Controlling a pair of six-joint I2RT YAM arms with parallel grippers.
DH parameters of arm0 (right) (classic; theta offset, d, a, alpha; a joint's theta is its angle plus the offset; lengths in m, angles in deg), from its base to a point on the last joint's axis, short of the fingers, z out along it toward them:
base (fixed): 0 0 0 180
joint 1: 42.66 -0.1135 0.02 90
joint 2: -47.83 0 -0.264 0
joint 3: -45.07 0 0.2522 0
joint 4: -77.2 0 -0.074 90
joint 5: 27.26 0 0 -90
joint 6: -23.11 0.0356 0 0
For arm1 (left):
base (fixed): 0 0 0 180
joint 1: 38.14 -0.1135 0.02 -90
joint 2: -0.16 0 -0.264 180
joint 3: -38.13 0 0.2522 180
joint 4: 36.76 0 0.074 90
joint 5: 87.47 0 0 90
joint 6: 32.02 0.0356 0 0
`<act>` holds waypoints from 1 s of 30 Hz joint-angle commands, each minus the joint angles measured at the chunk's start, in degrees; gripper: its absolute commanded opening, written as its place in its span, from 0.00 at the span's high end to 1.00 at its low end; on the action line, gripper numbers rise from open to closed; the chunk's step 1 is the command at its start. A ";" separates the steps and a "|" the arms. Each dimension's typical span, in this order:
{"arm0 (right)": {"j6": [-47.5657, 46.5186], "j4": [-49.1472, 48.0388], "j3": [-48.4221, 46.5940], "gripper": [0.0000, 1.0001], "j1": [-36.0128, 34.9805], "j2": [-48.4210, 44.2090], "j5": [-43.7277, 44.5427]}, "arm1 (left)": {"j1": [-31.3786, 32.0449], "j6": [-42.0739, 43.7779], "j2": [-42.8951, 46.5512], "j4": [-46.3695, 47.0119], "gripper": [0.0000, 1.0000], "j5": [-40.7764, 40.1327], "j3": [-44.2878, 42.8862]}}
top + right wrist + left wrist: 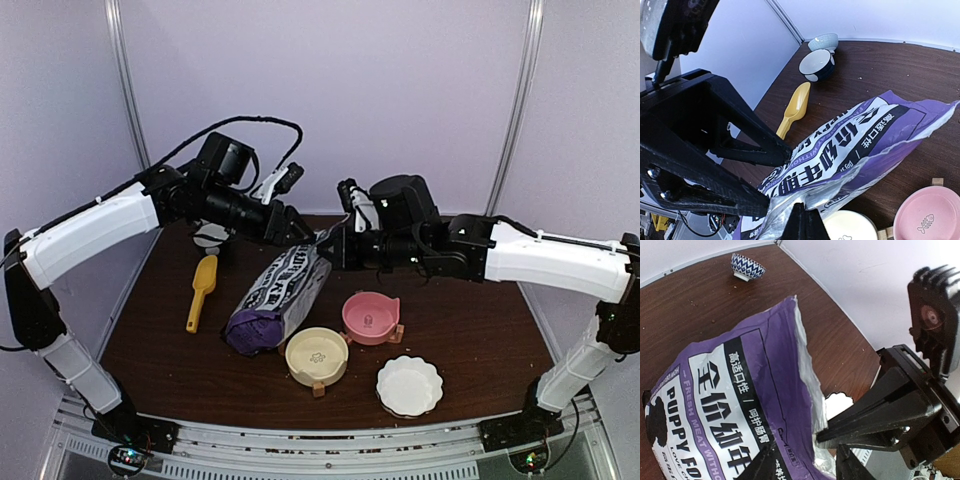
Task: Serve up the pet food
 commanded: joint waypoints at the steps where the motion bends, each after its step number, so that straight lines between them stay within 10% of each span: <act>1: -0.71 -1.16 1.21 1.00 -0.49 -1.67 -0.62 | 0.44 0.75 -2.10 -1.20 0.55 0.13 -2.77; 30: -1.82 -2.49 2.17 1.00 -0.85 -3.40 0.64 | 3.01 2.84 -7.59 -6.91 1.00 7.77 -5.49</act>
